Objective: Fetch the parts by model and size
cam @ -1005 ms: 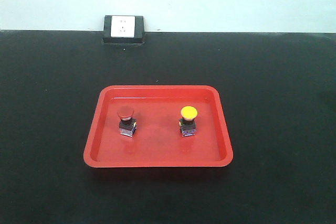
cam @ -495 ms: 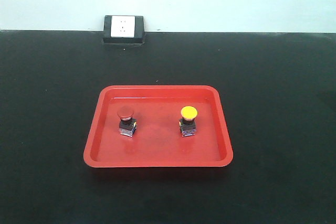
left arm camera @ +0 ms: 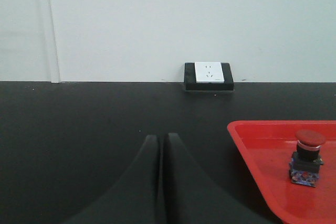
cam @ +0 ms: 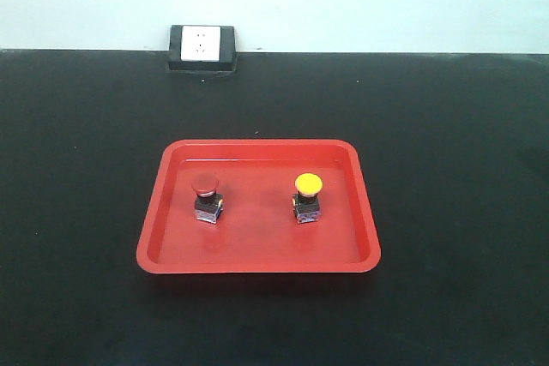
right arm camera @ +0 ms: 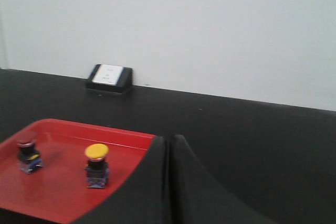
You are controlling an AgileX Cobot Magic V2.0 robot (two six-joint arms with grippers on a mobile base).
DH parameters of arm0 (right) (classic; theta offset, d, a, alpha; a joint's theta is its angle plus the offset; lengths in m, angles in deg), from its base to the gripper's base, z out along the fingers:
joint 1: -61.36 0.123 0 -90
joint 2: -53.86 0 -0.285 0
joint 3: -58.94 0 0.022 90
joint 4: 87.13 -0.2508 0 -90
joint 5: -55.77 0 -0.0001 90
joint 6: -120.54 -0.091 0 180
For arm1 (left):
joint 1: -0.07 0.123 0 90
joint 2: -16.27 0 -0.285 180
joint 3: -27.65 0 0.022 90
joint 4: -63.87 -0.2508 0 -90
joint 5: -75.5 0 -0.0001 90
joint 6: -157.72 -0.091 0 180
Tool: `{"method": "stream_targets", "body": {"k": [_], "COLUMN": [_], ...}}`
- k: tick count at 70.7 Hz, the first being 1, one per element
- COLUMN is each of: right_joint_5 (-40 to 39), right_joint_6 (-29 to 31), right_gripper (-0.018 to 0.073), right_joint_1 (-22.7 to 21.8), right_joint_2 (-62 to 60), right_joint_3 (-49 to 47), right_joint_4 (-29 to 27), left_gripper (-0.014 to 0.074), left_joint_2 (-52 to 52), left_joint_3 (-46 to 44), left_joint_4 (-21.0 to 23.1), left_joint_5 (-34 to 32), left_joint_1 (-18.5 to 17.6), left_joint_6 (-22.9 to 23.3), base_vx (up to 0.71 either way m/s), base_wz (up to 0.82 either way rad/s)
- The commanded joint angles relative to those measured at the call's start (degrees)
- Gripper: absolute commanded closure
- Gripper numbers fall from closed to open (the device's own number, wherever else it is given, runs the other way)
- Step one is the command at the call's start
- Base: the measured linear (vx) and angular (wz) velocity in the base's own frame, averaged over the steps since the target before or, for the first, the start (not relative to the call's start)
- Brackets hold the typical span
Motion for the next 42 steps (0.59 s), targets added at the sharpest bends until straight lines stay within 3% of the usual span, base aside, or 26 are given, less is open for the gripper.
{"method": "stream_targets", "body": {"k": [1,19,42], "right_joint_5": [-9.5,-19.8,-22.8], "right_joint_6": [0.3,-0.2,-5.5], "right_gripper": [0.0569,0.0569,0.0569], "right_joint_1": [-3.7,-6.7,-11.4], "right_joint_2": [0.1,-6.3,-6.3], "right_joint_3": [3.3,16.8,22.5], "right_joint_4": [1.2,1.2,2.6], "left_gripper": [0.0602,0.0602,0.0602], "left_joint_2": [0.3,0.3,0.3], "left_joint_3": [0.1,0.1,0.1], "left_joint_4": [0.0,0.0,0.0], "left_joint_5": [-4.3,-4.3,-4.3], "left_joint_1": [0.3,0.3,0.3], "left_joint_6": [0.5,0.5,0.5], "base_vx": [0.0,0.0,0.0], "base_wz": [0.0,0.0,0.0]}}
